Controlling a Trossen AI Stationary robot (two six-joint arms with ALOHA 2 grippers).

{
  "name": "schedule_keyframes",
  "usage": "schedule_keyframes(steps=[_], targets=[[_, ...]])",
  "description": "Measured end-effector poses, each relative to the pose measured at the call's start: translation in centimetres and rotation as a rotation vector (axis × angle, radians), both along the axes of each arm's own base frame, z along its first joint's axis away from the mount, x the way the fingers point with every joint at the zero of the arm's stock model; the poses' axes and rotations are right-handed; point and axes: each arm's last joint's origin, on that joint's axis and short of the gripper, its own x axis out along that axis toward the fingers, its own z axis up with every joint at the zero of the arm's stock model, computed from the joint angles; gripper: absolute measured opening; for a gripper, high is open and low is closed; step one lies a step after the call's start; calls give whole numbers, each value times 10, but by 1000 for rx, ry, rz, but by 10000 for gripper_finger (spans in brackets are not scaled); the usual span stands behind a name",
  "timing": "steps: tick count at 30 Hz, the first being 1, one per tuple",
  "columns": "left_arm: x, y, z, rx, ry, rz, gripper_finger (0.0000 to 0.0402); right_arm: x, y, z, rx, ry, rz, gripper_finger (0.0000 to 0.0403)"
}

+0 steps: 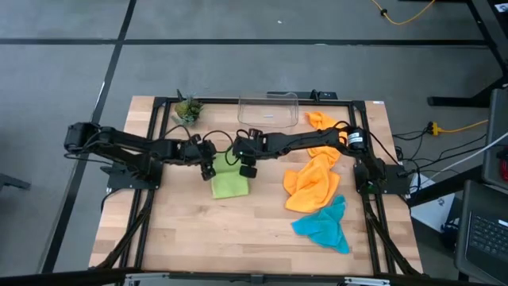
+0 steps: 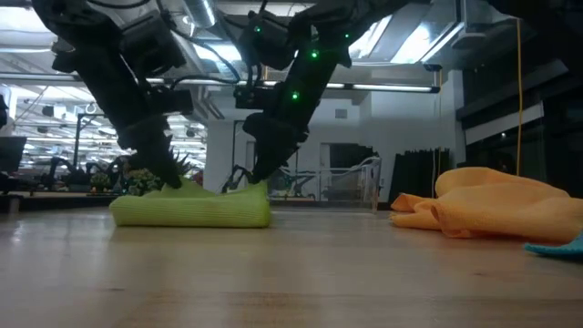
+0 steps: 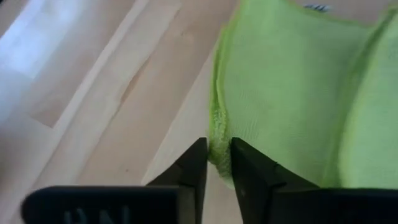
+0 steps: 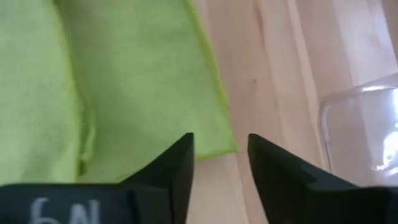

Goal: Fold microfiber towels
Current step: Fold the green microfiber cloth

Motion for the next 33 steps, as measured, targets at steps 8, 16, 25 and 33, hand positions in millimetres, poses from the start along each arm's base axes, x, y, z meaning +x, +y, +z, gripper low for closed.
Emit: schedule_keyframes(steps=[8, 16, 25, 33], targets=[[-2, 12, -2, -2, 11, 61, 121, 5, -9, 2, 114, -63, 110, 219], [-2, 17, -3, -99, -5, 38, 144, 8, -35, -18, 161, -55, 107, 225], [0, 23, -13, -159, 24, 41, 145, 15, -37, -52, 183, -22, 143, 225], [9, 32, -35, -228, 65, 48, 145, 16, -38, -66, 223, -4, 149, 223]])
